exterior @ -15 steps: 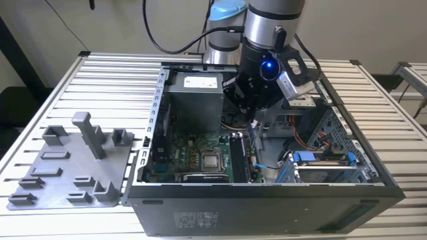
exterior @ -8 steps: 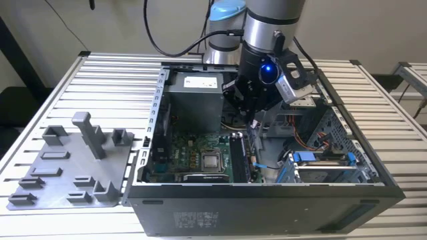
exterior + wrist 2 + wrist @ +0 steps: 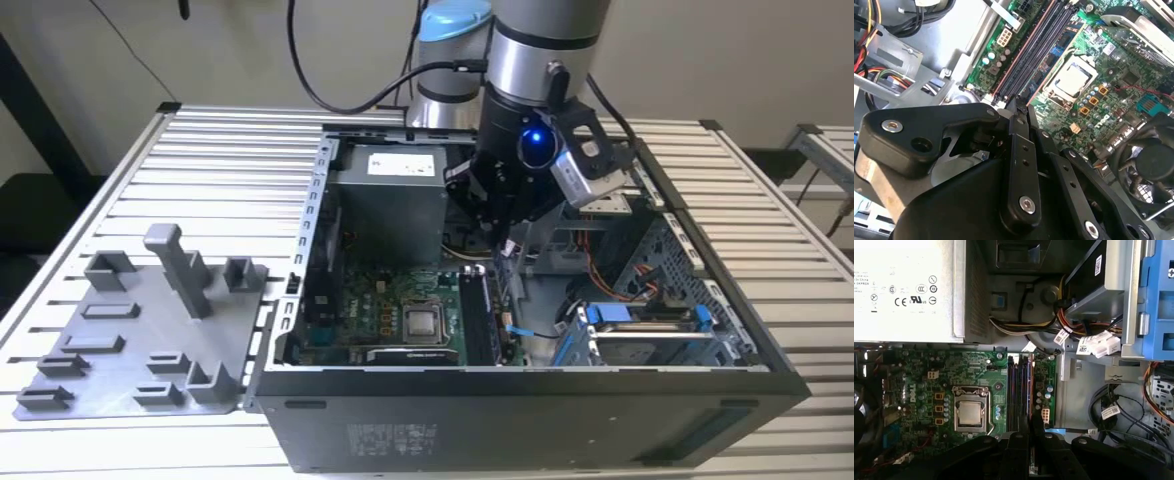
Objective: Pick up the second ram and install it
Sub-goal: 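Insert the second ram into the second slot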
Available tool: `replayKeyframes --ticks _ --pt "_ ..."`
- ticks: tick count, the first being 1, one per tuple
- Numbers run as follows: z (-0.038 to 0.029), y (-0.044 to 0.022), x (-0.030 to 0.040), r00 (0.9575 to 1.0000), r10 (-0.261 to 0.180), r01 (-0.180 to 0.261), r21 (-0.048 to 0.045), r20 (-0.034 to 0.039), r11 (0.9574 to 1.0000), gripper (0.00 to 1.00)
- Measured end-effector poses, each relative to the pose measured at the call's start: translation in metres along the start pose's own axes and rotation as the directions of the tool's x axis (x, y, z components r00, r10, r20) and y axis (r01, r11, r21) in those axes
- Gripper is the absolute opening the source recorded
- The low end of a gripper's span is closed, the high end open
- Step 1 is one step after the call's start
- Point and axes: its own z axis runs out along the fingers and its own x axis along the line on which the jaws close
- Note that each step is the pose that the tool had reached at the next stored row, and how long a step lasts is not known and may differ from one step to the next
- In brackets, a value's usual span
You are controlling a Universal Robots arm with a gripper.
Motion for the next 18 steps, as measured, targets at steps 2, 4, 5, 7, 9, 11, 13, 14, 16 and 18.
replayKeyframes --ticks 2,4,5,7,9,11,13,14,16,18 --pt "0.001 -0.0001 0.0 1.0 0.0 0.0 0.0003 -0.0001 1.0 0.14" --pt "0.0034 0.0 0.0002 1.0 0.0 0.0 0.0003 -0.0001 1.0 0.14" --pt "0.0045 -0.0001 0.0004 1.0 0.0 0.0 0.0003 0.0 1.0 0.14" --pt "0.008 -0.0003 0.0022 1.0 0.0 0.0 0.0003 -0.0001 1.0 0.14" --pt "0.0115 -0.0002 0.0028 1.0 0.0 0.0 0.0003 -0.0001 1.0 0.14" --pt "0.0151 -0.0002 0.0033 1.0 0.0 0.0 0.0003 -0.0001 1.0 0.14" --pt "0.0183 -0.001 0.0041 1.0 0.0 0.0 0.0003 -0.0001 1.0 0.14" --pt "0.0201 -0.0011 0.0048 1.0 0.0 0.0 0.0004 -0.0001 1.0 0.14" --pt "0.0237 -0.0014 0.0056 1.0 0.0 0.0 0.0003 -0.0001 1.0 0.14" --pt "0.0273 -0.0019 0.0063 1.0 0.0 0.0 0.0004 -0.0001 1.0 0.14"
